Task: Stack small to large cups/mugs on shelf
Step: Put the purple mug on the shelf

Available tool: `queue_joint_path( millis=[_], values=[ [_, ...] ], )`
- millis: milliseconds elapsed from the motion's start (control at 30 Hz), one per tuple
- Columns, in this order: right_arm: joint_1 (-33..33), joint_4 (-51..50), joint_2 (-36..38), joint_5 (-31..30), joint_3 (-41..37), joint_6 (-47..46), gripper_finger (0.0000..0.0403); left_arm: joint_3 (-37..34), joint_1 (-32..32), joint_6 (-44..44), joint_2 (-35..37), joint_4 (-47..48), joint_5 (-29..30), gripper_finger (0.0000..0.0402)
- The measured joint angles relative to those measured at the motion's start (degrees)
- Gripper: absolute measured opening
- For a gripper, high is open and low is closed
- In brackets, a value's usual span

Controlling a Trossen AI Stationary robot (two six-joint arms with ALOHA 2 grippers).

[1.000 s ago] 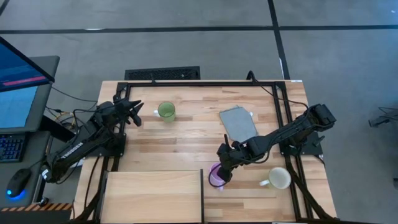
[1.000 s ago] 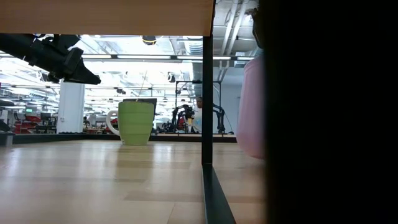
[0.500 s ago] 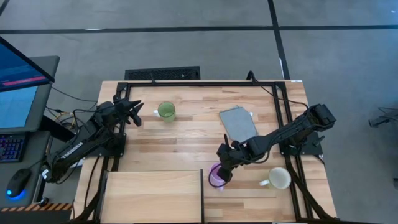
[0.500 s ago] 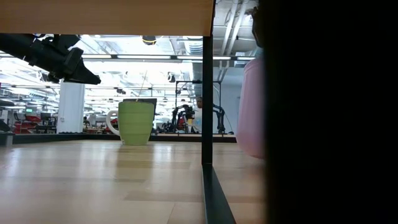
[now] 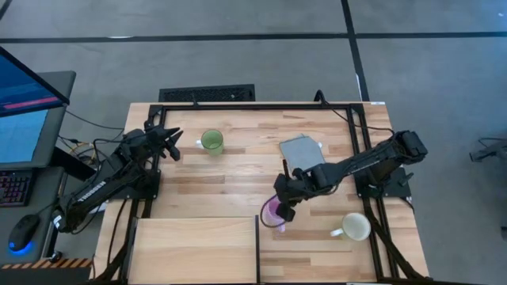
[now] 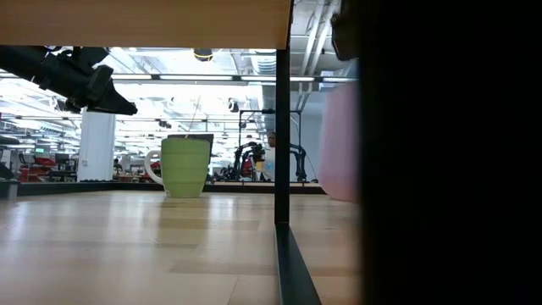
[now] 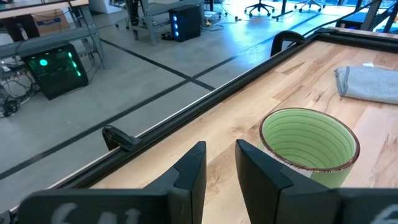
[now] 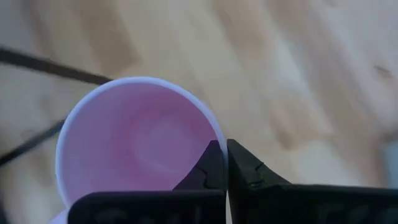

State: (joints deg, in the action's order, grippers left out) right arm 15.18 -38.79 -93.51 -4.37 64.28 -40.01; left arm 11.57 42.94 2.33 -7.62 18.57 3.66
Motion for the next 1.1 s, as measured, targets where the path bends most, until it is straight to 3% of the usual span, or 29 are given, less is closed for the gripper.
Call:
queue_joint_path(
  millis=[200, 833, 1100],
  values=[
    [-5.07, -5.17, -0.02, -0.08, 1.03, 3.90, 0.0009, 0.02, -0.01, 0.00, 0.00, 0.01, -0.01, 0.0078],
    [-15.79, -3.94, -0.52, -0.02, 13.40, 27.02, 0.0009, 0.01, -0.01, 0.00, 0.00, 0.02, -0.02, 0.0078],
    [-16.71, 5.82, -0.52, -0.62, 17.21, 38.14, 0.0009, 0.00, -0.02, 0.00, 0.00, 0.02, -0.02, 0.0078]
  ],
)
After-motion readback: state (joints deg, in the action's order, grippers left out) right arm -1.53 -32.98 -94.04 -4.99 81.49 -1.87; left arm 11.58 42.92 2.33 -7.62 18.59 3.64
